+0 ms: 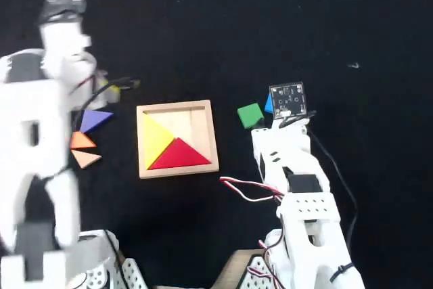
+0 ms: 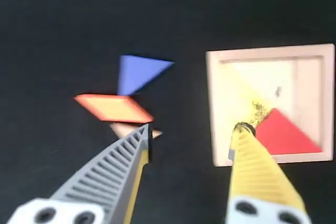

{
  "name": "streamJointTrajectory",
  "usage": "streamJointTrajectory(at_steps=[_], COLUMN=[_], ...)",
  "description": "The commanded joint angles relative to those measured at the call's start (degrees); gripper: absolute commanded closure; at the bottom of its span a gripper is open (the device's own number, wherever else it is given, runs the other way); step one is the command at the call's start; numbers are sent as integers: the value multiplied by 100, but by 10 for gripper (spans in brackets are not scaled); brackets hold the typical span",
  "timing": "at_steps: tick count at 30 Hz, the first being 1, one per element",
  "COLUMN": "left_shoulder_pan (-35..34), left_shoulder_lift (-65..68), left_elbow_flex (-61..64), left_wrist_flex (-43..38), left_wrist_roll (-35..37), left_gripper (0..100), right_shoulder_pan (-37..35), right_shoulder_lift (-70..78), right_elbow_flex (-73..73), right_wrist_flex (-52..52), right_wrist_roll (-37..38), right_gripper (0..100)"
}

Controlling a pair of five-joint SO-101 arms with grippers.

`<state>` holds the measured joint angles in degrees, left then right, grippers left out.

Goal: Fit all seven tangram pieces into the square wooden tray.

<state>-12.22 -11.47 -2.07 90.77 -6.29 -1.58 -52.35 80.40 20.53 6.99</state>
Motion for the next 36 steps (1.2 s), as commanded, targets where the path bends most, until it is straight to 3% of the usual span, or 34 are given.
streamJointTrajectory(at_steps=[1, 9, 14, 18, 25, 31, 36], left_shoulder_pan=[-1103, -2545, -2844, -2695, -1851, -1262, -1156], left_shoulder_lift=[-1547, -1495, -677, -132, 1116, 1398, 1090], left_elbow_flex=[84, 1051, 1376, 1385, 1692, 1859, 1895], left_wrist_flex=[378, 308, -70, -598, -1196, -1248, -1600], left_wrist_roll=[-730, -2066, -3279, -3886, -3868, -2110, -1811], left_gripper=[746, 747, 747, 747, 745, 743, 743], right_shoulder_pan=[-53, -53, -62, -308, -325, -325, -325], right_shoulder_lift=[22, 13, 13, 31, 13, 4, 4], right_elbow_flex=[-31, -31, -31, -13, 40, 57, 57], right_wrist_flex=[-123, -97, -97, -97, -123, -132, -132], right_wrist_roll=[62, 62, 62, 62, 62, 62, 62], right_gripper=[864, 864, 864, 864, 864, 864, 864])
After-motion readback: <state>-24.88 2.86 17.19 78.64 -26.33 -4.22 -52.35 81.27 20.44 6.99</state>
